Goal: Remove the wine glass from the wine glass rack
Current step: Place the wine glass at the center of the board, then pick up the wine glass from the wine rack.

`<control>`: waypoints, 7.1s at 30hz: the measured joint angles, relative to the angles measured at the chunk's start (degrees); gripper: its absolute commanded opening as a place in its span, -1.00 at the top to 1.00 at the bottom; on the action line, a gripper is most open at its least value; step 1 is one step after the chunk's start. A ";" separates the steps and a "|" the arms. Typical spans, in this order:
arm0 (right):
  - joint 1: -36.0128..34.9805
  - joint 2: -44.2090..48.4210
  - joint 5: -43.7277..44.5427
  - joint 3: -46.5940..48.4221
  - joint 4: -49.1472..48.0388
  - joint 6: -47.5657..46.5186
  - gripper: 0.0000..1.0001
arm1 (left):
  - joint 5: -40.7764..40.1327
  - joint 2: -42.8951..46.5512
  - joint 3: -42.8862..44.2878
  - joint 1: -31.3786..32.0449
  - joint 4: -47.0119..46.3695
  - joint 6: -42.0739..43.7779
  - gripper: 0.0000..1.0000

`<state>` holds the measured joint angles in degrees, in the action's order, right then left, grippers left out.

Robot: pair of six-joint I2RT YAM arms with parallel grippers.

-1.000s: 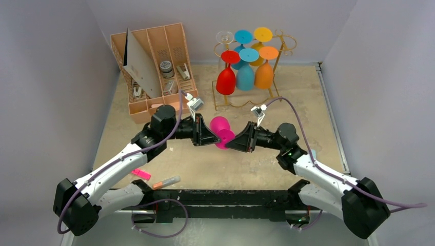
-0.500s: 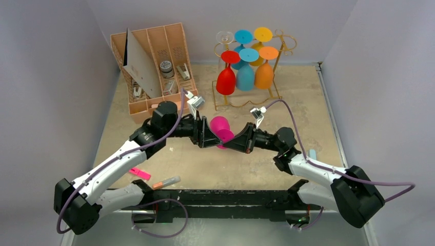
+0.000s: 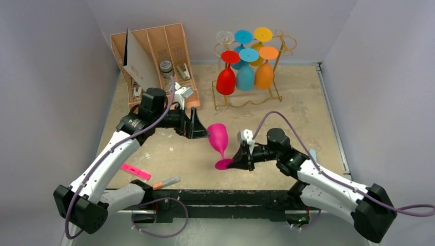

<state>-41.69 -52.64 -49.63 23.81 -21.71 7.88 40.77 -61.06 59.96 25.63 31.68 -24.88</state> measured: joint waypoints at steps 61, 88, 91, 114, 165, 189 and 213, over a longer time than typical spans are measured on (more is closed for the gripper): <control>-5.05 10.47 -4.42 0.17 21.16 -47.41 1.00 | 16.98 -17.97 18.73 8.00 25.03 22.69 0.64; -5.11 6.93 4.20 1.14 13.11 -38.21 0.03 | 13.03 -9.53 15.37 7.61 21.94 25.57 1.00; -5.14 8.26 7.34 1.01 12.07 -34.25 -0.12 | 7.41 -7.50 13.03 7.52 18.97 24.65 1.00; -5.11 6.10 64.57 11.78 29.53 18.67 -0.60 | -45.51 -11.04 3.04 7.39 15.04 20.50 1.00; 12.59 -4.48 64.32 31.91 48.00 29.11 -0.98 | -36.65 -19.67 9.35 1.36 11.89 18.03 -0.16; 24.70 -10.80 60.61 33.66 49.48 33.86 -0.98 | -49.37 5.90 3.30 0.37 5.53 15.80 -0.64; 41.70 -16.04 37.92 40.50 38.95 39.01 -0.66 | -66.23 22.53 -7.10 0.37 7.41 10.32 -0.66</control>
<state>0.01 -68.69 -11.70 64.31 17.23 46.89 -25.45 -38.52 52.86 26.00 39.09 -14.57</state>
